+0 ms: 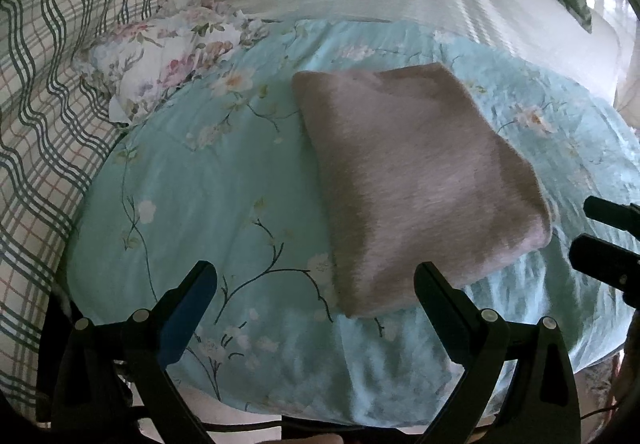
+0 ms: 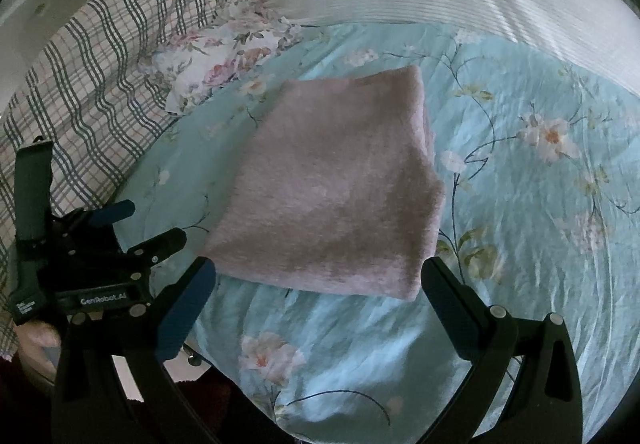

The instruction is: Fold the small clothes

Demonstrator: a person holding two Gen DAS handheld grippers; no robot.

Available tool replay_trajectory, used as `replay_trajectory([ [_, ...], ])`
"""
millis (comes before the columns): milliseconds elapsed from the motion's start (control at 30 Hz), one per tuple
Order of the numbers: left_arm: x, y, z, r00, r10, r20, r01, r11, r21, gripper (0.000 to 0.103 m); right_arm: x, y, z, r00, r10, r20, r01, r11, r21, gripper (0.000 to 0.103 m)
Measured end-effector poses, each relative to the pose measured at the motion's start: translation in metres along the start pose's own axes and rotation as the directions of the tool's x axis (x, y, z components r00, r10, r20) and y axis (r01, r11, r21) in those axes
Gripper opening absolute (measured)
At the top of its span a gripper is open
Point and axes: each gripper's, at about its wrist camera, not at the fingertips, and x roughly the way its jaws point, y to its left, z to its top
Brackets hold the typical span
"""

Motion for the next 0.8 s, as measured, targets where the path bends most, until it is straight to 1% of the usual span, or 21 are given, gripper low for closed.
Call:
replay_trajectory([
  [200, -0.004, -0.003, 0.0, 1.0, -0.002, 0.007, 0.002, 1.0, 0.013, 0.099, 0.001, 0.005, -0.003, 1.0, 0.002, -0.004, -0.002, 1.0, -0.003, 0.102],
  [800, -0.013, -0.002, -0.003, 1.0, 0.003, 0.024, -0.003, 1.0, 0.01, 0.099, -0.003, 0.009, -0.005, 1.0, 0.004, 0.006, -0.004, 1.0, -0.004, 0.102],
])
